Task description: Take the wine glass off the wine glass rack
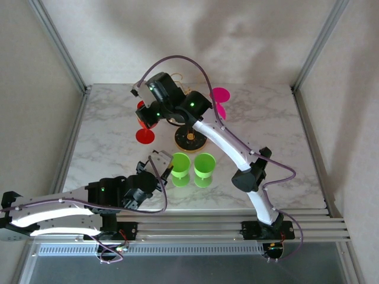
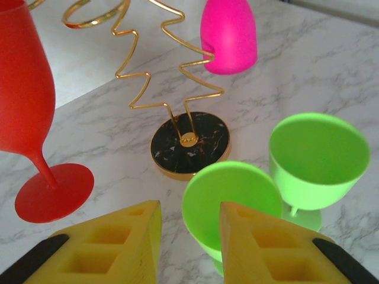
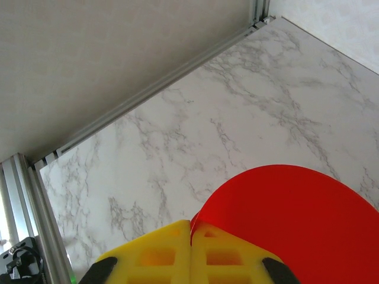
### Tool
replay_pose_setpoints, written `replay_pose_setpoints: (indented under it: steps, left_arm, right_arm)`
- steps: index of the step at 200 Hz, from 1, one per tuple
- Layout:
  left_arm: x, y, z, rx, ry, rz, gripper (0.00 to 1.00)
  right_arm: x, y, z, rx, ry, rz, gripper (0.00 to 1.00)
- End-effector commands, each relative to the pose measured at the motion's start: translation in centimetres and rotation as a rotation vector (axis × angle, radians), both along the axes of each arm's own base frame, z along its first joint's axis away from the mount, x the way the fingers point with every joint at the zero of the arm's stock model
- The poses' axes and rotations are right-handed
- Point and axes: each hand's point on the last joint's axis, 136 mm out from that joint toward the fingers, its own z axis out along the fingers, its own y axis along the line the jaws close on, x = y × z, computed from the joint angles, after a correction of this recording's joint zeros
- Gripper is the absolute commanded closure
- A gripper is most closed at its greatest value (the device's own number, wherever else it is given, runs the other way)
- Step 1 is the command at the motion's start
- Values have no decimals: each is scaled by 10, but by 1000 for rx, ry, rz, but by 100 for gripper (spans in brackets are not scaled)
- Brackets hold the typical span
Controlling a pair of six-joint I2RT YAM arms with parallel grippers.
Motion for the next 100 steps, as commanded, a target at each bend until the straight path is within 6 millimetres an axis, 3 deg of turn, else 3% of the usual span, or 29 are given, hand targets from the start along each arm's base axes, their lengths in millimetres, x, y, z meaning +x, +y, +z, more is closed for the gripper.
replay_pose_setpoints:
  steps: [1,52,100]
  left_arm:
    - [-4,-2,21,-178,41,14,71]
    - [-5,2,24,-367,122,67,74]
    - [-10,19,18,-511,198,116,74]
  right_arm:
    - [3,-3,12,40,-2,-9,100]
    - [4,-1,7,36,12,-8,100]
    - [7,0,-1,19,13,-21,100]
